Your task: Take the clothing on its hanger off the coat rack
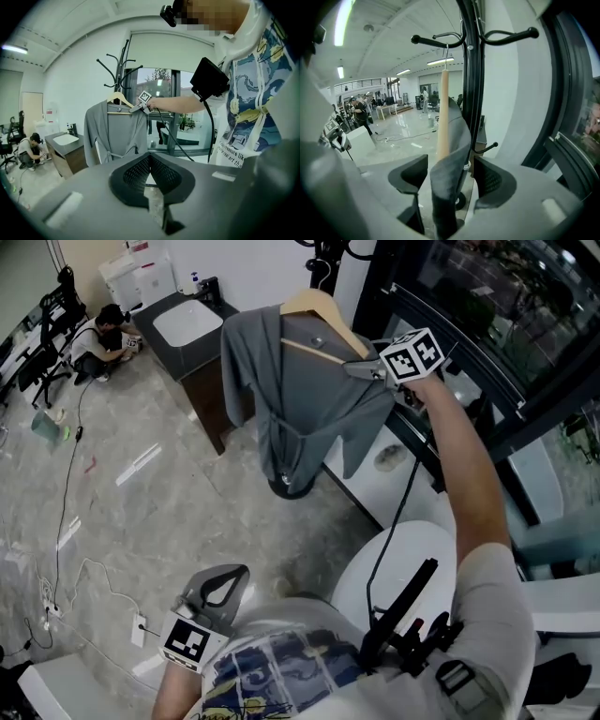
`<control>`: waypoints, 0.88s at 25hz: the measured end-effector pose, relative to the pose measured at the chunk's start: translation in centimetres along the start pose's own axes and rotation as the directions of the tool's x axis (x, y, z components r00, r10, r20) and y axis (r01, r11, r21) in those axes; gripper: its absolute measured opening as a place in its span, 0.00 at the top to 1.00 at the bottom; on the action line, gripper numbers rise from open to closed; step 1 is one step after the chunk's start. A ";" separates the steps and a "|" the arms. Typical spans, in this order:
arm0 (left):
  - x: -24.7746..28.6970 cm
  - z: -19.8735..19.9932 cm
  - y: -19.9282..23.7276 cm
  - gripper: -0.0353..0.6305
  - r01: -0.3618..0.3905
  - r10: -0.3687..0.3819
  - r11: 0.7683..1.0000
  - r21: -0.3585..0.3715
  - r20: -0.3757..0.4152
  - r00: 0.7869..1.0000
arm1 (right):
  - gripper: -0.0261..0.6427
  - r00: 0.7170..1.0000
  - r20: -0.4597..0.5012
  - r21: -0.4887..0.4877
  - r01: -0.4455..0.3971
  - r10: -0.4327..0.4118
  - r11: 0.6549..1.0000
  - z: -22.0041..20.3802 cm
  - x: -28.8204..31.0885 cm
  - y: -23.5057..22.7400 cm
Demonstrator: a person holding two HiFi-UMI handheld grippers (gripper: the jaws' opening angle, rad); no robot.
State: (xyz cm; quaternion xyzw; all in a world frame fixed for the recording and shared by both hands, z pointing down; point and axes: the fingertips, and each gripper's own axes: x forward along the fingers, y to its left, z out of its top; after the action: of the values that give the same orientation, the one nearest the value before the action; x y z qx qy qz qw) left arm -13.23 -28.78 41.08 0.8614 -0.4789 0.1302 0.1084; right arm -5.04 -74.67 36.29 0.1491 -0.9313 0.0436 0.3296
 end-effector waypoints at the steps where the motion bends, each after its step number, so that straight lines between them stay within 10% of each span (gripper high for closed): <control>1: -0.2 -0.1 0.2 0.94 -0.005 0.005 1.000 -0.005 0.001 1.000 | 0.51 1.000 -0.004 0.009 -0.023 0.023 1.000 0.2 0.4 0.2; 3: -0.9 -0.8 0.8 0.94 -0.019 0.019 1.000 -0.018 -0.006 1.000 | 0.53 0.998 -0.004 0.009 -0.055 0.055 0.998 0.9 1.3 0.7; 7: -1.7 -2.0 1.9 0.94 -0.045 0.044 0.998 -0.038 -0.010 0.999 | 0.95 0.996 -0.012 -0.045 -0.084 0.084 0.995 1.8 2.4 1.8; 22: -3.7 -2.6 1.6 0.94 -0.011 0.011 1.000 -0.020 0.009 1.000 | 0.95 0.997 0.067 -0.032 0.038 -0.036 0.999 3.3 -1.0 2.9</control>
State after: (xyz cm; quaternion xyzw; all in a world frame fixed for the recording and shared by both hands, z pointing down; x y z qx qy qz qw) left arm -16.82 -25.85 42.40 0.8581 -0.4855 0.1221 0.1139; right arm -7.17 -72.26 33.14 0.1622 -0.9394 0.0169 0.3017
